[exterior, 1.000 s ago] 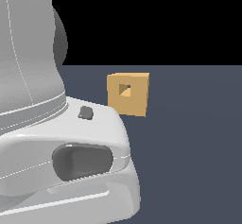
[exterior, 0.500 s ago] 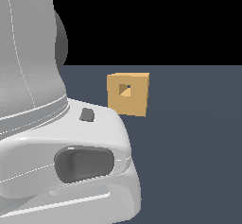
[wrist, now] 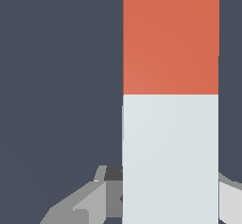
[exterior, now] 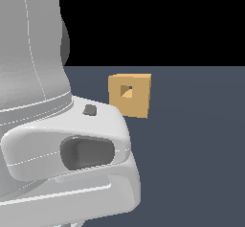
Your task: Insert the peg into the horizontal hole in a box.
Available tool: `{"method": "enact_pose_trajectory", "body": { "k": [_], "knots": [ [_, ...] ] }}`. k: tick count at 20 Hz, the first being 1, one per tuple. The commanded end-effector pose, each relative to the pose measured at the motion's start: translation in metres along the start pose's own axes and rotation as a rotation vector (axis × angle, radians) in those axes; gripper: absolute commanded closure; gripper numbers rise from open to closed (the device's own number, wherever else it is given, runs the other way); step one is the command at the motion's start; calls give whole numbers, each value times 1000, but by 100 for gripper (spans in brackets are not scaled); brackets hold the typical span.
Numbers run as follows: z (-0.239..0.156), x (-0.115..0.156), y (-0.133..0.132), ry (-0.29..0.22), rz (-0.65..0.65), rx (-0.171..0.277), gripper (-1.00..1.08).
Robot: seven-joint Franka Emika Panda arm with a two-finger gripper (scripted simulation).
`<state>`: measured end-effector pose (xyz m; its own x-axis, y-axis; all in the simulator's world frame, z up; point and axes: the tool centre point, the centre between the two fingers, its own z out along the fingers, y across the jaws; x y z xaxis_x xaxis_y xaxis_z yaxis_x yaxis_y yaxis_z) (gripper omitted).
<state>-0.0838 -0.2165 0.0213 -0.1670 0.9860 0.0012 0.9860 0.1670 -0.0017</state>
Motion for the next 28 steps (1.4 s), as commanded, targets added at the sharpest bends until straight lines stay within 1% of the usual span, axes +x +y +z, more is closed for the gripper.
{"method": "enact_pose_trajectory", "body": {
  "k": [1,7,13,28],
  "knots": [
    [-3,8,2,-1,12,-2,108],
    [-13,37,9,-1,64,-2,108],
    [-26,77,20,0,138,-2,108],
    [-61,177,67,-1,328,-2,108]
  ]
}}
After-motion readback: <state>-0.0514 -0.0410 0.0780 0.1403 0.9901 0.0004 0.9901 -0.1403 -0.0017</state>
